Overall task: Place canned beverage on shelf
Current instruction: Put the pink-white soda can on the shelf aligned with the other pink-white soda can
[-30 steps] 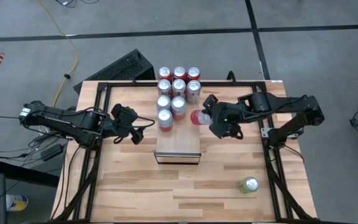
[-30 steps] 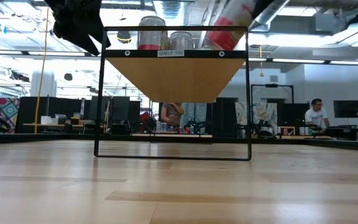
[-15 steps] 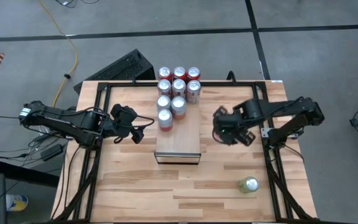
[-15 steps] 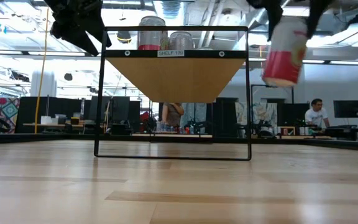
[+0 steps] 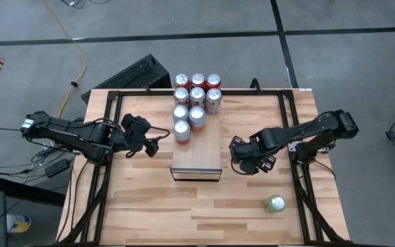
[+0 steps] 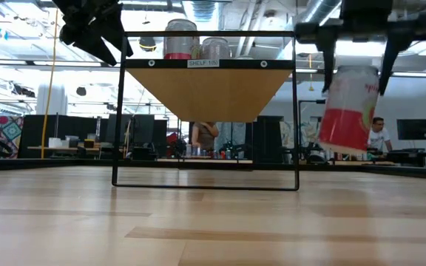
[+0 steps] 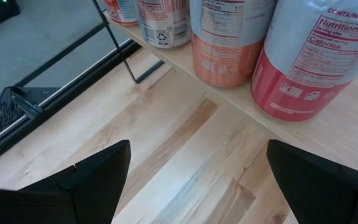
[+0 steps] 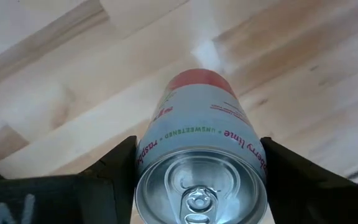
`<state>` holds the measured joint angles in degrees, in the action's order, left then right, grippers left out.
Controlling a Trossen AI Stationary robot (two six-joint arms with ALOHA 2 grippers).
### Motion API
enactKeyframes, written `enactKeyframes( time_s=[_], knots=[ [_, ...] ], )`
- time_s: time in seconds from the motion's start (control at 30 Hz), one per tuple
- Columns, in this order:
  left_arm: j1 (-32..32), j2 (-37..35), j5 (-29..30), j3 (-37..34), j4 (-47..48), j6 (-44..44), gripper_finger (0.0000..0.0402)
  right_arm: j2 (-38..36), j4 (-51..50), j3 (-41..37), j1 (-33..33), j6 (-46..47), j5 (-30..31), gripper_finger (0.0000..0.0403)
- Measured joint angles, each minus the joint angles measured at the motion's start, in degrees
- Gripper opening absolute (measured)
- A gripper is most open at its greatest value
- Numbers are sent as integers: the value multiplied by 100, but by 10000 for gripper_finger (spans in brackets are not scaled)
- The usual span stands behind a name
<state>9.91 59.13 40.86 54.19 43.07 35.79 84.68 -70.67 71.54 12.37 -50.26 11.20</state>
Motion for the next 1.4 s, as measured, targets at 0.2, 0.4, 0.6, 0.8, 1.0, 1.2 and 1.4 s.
enactKeyframes(
  time_s=[0.2,0.4,0.6,0.8,1.0,1.2,1.4],
  knots=[
    [-2,2,7,0,-2,2,363,-1,205,-218,136,173,-92,262],
    [-2,1,7,0,-2,67,363,-1,217,-217,141,238,-766,264],
    [-1,0,7,0,-2,70,363,-2,381,-217,91,382,-835,267],
    [-2,0,7,0,-2,7,363,89,378,-217,24,499,-832,289],
    [-2,2,7,0,-6,32,363,305,294,-230,-134,1258,-576,319],
    [-2,0,9,0,-7,46,363,503,359,-210,-119,1296,-380,332],
    [-2,2,7,0,2,44,363,520,295,-32,-158,2313,-359,332]
  ],
)
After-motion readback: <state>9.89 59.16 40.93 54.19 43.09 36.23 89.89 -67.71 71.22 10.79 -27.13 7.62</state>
